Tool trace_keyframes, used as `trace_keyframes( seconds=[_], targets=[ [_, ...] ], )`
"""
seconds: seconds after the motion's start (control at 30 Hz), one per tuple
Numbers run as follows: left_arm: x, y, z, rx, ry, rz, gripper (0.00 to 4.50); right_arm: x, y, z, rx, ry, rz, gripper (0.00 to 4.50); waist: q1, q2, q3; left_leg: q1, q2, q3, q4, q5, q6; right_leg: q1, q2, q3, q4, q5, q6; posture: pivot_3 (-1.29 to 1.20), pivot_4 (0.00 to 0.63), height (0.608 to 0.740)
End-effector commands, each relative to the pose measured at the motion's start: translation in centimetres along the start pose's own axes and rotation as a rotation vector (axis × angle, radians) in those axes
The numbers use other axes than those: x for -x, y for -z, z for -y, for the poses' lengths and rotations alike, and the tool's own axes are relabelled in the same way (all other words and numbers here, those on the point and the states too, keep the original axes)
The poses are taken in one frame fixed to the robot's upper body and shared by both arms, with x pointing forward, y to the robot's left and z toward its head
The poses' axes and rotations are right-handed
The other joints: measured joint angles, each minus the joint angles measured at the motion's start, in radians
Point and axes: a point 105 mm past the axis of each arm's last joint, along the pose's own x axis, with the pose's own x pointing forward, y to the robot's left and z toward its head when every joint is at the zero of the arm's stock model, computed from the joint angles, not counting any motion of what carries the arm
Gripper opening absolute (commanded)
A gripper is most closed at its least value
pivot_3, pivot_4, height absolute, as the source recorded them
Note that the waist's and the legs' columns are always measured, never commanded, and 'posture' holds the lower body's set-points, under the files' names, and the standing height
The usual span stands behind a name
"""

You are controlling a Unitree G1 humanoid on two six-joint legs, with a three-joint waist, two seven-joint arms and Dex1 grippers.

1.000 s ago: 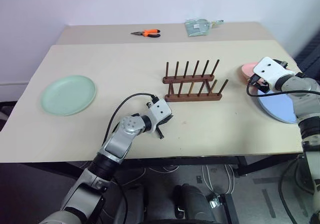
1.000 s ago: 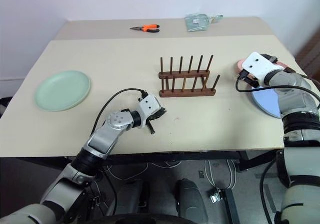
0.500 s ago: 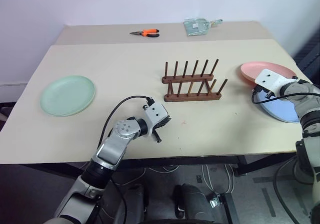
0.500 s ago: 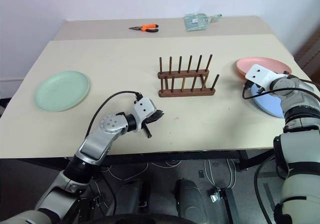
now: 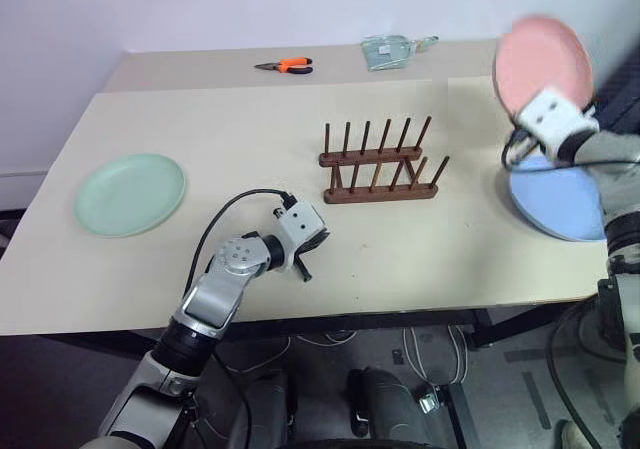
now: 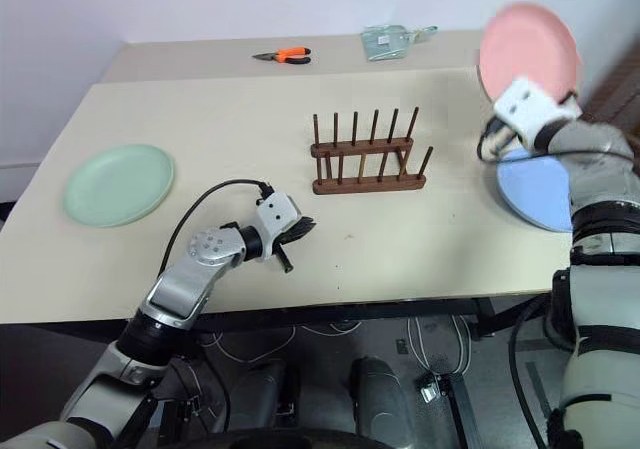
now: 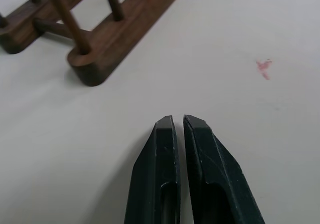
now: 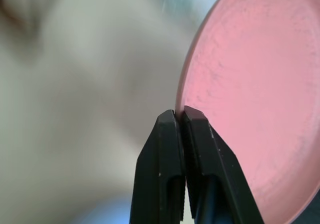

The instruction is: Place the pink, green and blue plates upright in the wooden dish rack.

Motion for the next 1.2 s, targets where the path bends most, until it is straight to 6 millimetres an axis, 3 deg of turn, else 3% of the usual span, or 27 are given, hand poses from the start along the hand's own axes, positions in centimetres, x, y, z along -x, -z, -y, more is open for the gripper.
trace_keyframes(
  seconds=[0.03, 0.13, 0.27, 0.63, 1.03, 1.2],
  targets=[
    [0.8, -0.9, -0.9, -0.012, -0.03, 0.044, 0.26, 2.6, -7.7, -1.9, -0.313, -0.234, 0.339, 0.08, 0.007, 0.0, 0.0, 0.0, 0.0, 0.0, 0.0, 0.0, 0.0, 0.0, 0.0, 0.0, 0.0, 0.0, 0.0, 0.0, 0.15, 0.74],
    [0.9, -0.8, -1.2, -0.019, -0.03, 0.039, 0.26, 4.6, -9.2, -3.1, -0.486, -0.381, 0.413, 0.08, 0.022, 0.0, 0.0, -0.001, 0.0, -0.001, 0.001, 0.0, 0.0, 0.0, -0.002, -0.002, 0.0, 0.001, -0.001, 0.0, 0.15, 0.74],
    [0.9, -0.9, -1.4, -0.022, -0.026, 0.043, 0.26, 5.5, -9.0, -4.2, -0.595, -0.487, 0.405, 0.08, 0.025, 0.0, 0.0, -0.002, -0.001, -0.001, 0.002, 0.0, 0.001, 0.0, -0.004, -0.002, -0.002, 0.001, 0.0, 0.0, 0.15, 0.74],
    [1.2, -1.4, -0.5, -0.007, 0.007, 0.079, 0.26, 5.1, -7.2, -4.7, -0.751, -0.572, 0.343, 0.08, 0.021, 0.0, 0.0, -0.003, -0.001, 0.001, 0.002, -0.001, 0.002, -0.002, -0.002, 0.0, -0.002, 0.001, 0.0, 0.0, 0.15, 0.74],
    [1.5, -1.7, 0.0, 0.001, 0.027, 0.095, 0.26, 3.8, -7.2, -4.3, -0.912, -0.567, 0.378, 0.08, 0.021, 0.0, 0.0, -0.003, -0.001, 0.002, 0.002, -0.001, 0.002, -0.002, -0.002, 0.0, -0.002, 0.002, 0.001, 0.0, 0.15, 0.74],
    [1.5, -1.7, 0.4, 0.0, 0.036, 0.095, 0.26, 3.0, -6.3, -4.1, -0.983, -0.518, 0.368, 0.08, 0.021, 0.0, 0.0, -0.003, -0.001, 0.002, 0.002, -0.001, 0.002, -0.002, -0.002, 0.0, -0.002, 0.002, 0.001, 0.0, 0.15, 0.74]
  ],
)
